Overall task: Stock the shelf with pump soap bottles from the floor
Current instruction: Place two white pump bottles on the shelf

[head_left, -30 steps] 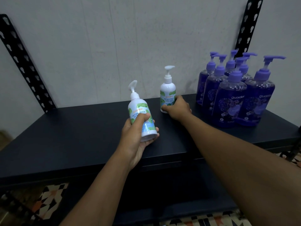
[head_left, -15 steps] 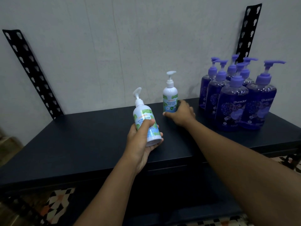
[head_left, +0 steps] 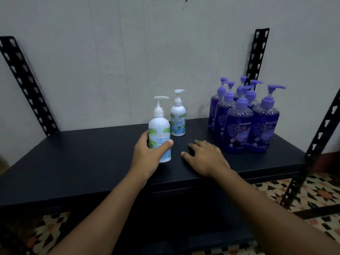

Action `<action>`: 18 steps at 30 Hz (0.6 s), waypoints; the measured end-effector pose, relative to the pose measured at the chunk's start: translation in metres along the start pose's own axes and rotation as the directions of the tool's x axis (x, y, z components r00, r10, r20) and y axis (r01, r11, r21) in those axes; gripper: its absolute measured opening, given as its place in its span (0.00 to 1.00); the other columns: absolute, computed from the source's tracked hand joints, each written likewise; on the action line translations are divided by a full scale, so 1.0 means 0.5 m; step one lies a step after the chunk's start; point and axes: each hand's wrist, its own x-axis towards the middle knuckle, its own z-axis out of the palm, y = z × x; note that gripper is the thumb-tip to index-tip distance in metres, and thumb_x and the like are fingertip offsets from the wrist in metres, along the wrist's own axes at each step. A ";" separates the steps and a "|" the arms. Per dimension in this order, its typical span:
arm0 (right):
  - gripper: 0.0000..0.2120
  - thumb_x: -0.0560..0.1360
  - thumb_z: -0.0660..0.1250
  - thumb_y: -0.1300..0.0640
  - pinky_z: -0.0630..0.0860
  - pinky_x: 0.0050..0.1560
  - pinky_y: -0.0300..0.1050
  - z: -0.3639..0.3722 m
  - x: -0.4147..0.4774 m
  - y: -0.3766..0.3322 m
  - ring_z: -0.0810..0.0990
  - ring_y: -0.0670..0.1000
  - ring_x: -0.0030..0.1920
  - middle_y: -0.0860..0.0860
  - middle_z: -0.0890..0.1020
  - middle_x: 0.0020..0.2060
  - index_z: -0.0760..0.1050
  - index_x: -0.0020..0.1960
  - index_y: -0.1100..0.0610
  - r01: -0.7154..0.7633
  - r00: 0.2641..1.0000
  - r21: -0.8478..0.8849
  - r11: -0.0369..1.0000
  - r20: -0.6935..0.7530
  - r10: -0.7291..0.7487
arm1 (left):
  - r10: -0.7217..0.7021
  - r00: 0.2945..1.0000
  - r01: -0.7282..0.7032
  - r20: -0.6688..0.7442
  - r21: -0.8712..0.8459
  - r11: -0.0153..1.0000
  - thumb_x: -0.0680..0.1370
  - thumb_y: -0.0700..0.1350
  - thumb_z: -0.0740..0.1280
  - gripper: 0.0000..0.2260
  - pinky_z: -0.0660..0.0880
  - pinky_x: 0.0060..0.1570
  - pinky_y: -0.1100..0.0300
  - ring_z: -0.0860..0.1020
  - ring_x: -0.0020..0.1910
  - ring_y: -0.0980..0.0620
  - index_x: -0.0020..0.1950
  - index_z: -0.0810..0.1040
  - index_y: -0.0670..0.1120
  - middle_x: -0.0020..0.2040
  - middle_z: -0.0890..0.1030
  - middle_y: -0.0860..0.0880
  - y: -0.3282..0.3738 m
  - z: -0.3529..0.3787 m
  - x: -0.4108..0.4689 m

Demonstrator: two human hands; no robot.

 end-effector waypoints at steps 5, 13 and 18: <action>0.33 0.81 0.50 0.33 0.50 0.79 0.55 0.000 -0.002 -0.004 0.53 0.55 0.81 0.51 0.57 0.82 0.60 0.81 0.48 -0.010 1.000 -0.003 1.000 0.007 0.010 | 0.049 0.998 -0.054 0.033 0.173 0.983 0.70 0.50 0.80 0.27 0.78 0.57 0.59 0.80 0.55 0.61 0.66 0.75 0.54 0.56 0.82 0.58 -0.021 0.010 0.010; 0.33 0.81 0.51 0.33 0.50 0.79 0.56 -0.005 -0.008 -0.007 0.54 0.55 0.81 0.51 0.58 0.81 0.61 0.80 0.48 -0.017 1.000 0.001 1.000 0.015 0.017 | -0.002 0.997 -0.022 0.077 0.307 0.951 0.66 0.47 0.83 0.34 0.77 0.59 0.58 0.80 0.57 0.56 0.67 0.71 0.51 0.61 0.79 0.55 -0.045 -0.006 0.006; 0.33 0.81 0.50 0.33 0.51 0.79 0.56 -0.003 -0.006 -0.007 0.54 0.54 0.81 0.51 0.59 0.81 0.62 0.80 0.49 -0.018 1.000 -0.004 1.000 0.009 0.018 | -0.024 0.999 0.010 0.034 0.358 0.934 0.68 0.47 0.82 0.27 0.76 0.53 0.61 0.80 0.54 0.55 0.61 0.71 0.49 0.59 0.80 0.52 -0.057 -0.004 0.047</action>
